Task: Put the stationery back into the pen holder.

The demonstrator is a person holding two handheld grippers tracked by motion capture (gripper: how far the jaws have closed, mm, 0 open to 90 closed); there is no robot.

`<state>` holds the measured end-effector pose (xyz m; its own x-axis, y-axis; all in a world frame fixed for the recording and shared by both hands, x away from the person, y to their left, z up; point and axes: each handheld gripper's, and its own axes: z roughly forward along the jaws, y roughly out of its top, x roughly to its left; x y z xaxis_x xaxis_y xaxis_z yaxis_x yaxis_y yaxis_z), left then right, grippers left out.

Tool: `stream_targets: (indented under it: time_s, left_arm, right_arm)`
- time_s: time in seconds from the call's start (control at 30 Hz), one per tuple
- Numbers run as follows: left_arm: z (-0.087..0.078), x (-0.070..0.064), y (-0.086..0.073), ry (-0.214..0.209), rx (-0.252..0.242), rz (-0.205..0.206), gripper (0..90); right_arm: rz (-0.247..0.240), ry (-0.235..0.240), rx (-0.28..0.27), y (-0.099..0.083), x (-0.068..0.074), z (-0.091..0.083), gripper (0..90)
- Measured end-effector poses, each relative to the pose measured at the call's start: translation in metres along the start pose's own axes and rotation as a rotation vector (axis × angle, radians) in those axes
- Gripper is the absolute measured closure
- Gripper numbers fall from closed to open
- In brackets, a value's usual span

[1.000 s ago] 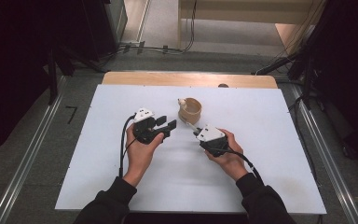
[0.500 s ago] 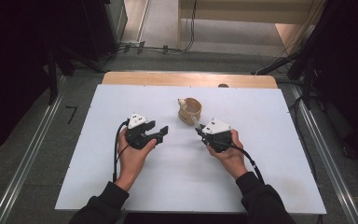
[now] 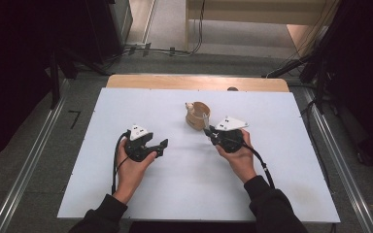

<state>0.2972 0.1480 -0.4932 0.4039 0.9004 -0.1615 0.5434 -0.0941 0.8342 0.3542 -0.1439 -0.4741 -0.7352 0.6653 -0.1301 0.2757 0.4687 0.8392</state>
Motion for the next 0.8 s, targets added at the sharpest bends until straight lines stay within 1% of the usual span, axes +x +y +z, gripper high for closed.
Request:
stream_targets:
  time_s: [0.07, 0.1, 0.17, 0.27, 0.3, 0.37, 0.4, 0.43, 0.5, 0.53, 0.57, 0.67, 0.8]
  left_arm:
    - [-0.001, 0.002, -0.001, 0.001, 0.012, -0.004, 34.4]
    - [-0.002, 0.003, -0.001, 0.000, 0.013, -0.006, 34.4]
    - [-0.003, 0.004, -0.003, 0.004, 0.012, -0.008, 34.4]
    - [-0.004, 0.008, -0.007, 0.010, 0.026, -0.008, 34.4]
    - [-0.004, 0.009, -0.009, 0.012, 0.028, -0.008, 34.4]
    - [-0.006, 0.011, -0.010, 0.018, 0.029, -0.012, 34.3]
    - [-0.007, 0.013, -0.011, 0.020, 0.031, -0.011, 34.3]
    - [-0.008, 0.014, -0.012, 0.022, 0.032, -0.012, 33.8]
    - [-0.008, 0.015, -0.014, 0.022, 0.039, -0.017, 33.5]
    - [-0.008, 0.016, -0.015, 0.023, 0.046, -0.017, 32.7]
    - [-0.009, 0.016, -0.015, 0.021, 0.049, -0.020, 32.7]
    - [-0.011, 0.017, -0.016, 0.023, 0.046, -0.016, 32.7]
    - [-0.011, 0.017, -0.017, 0.023, 0.052, -0.009, 32.6]
  right_arm:
    - [0.012, 0.010, -0.005, 0.003, -0.001, 0.000, 77.2]
    - [0.012, 0.010, -0.005, 0.003, -0.001, 0.000, 77.2]
    - [0.028, 0.021, -0.015, 0.006, -0.002, 0.001, 77.2]
    - [0.049, 0.027, -0.021, 0.007, -0.005, 0.002, 77.1]
    - [0.049, 0.027, -0.021, 0.007, -0.005, 0.002, 77.1]
    - [0.070, 0.036, -0.026, 0.010, -0.008, 0.003, 77.2]
    - [0.070, 0.036, -0.026, 0.010, -0.008, 0.003, 77.2]
    - [0.081, 0.042, -0.028, 0.012, -0.009, 0.004, 77.2]
    - [0.082, 0.044, -0.032, 0.013, -0.009, 0.005, 77.2]
    - [0.094, 0.052, -0.036, 0.015, -0.010, 0.005, 77.1]
    - [0.094, 0.052, -0.036, 0.015, -0.010, 0.005, 77.1]
    - [0.111, 0.055, -0.052, 0.019, -0.014, 0.006, 77.1]
    - [0.119, 0.056, -0.055, 0.022, -0.016, 0.007, 77.1]
